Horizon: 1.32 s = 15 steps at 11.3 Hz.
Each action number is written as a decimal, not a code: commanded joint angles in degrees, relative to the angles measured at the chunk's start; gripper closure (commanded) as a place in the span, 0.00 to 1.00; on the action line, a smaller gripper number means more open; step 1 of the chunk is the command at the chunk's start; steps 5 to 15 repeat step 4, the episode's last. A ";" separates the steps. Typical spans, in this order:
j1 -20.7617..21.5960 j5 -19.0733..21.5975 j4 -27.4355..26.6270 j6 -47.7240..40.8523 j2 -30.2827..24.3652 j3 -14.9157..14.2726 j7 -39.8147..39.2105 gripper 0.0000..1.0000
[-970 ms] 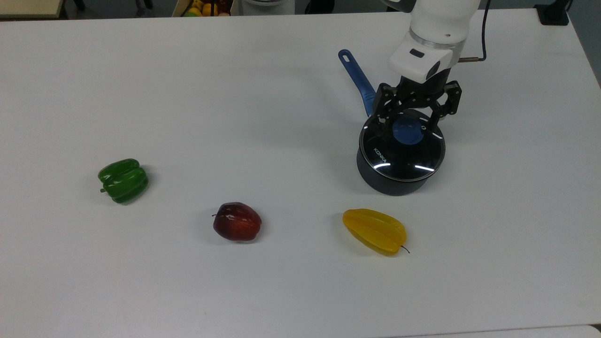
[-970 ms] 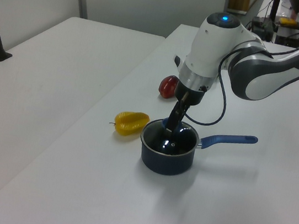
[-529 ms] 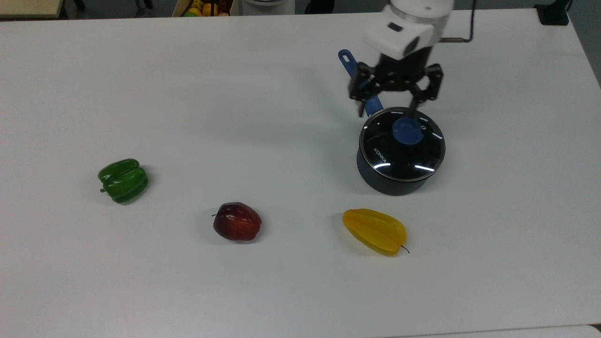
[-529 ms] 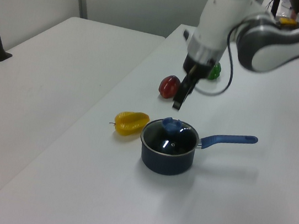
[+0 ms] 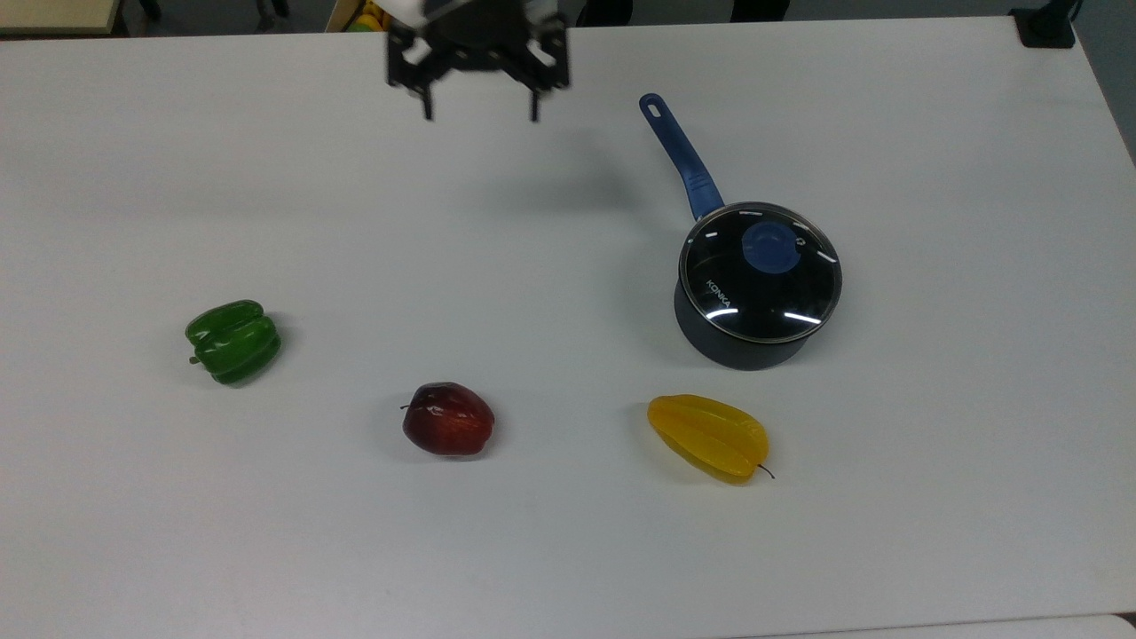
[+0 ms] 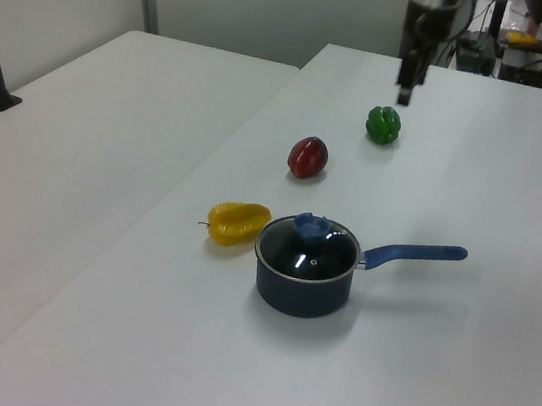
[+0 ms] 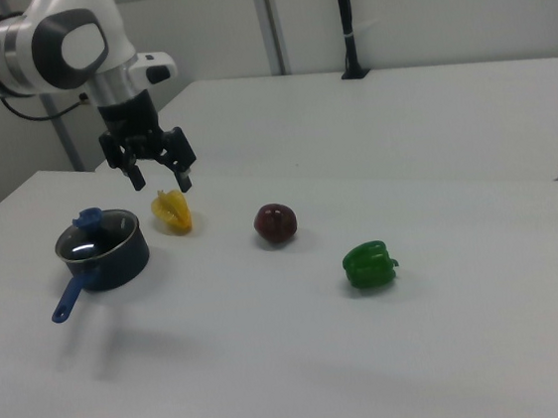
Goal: Close lid
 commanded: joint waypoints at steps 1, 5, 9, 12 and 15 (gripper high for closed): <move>-5.02 1.17 -1.89 -7.96 -5.26 0.21 -2.52 0.00; -6.87 0.65 -1.20 -9.20 -5.45 -0.14 -2.52 0.00; -6.87 0.65 -1.20 -9.20 -5.45 -0.14 -2.52 0.00; -6.87 0.65 -1.20 -9.20 -5.45 -0.14 -2.52 0.00; -6.87 0.65 -1.20 -9.20 -5.45 -0.14 -2.52 0.00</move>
